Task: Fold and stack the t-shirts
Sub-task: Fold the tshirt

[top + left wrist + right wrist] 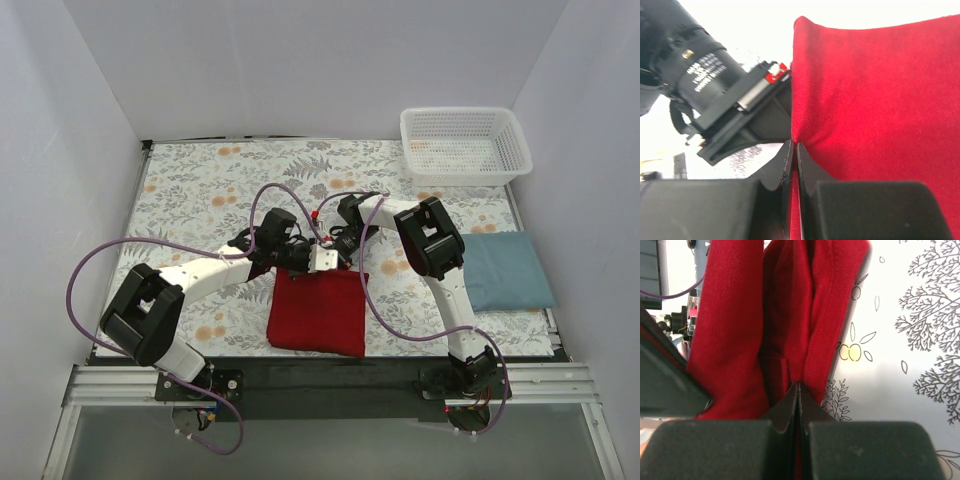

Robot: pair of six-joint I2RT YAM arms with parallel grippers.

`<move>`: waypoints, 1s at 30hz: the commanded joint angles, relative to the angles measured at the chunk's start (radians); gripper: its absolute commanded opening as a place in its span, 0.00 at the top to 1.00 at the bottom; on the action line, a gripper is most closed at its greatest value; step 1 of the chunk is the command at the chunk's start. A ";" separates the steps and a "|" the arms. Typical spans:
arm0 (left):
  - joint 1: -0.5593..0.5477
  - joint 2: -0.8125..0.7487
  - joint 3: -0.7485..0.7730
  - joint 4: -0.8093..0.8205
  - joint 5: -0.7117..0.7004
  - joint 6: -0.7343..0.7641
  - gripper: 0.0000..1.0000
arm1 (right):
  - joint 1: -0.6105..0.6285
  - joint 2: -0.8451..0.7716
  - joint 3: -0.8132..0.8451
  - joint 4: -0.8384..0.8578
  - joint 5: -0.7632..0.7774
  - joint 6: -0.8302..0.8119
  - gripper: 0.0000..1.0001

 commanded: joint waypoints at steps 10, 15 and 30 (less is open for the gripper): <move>0.021 -0.002 -0.023 0.140 -0.027 0.023 1.00 | 0.004 0.028 0.006 -0.020 0.087 -0.079 0.99; 0.022 -0.020 -0.021 0.148 -0.067 -0.026 0.85 | 0.002 -0.006 0.055 -0.046 0.136 -0.062 0.98; 0.341 -0.094 0.206 -0.579 0.238 -0.275 0.46 | -0.059 -0.288 0.213 -0.148 0.600 -0.137 0.45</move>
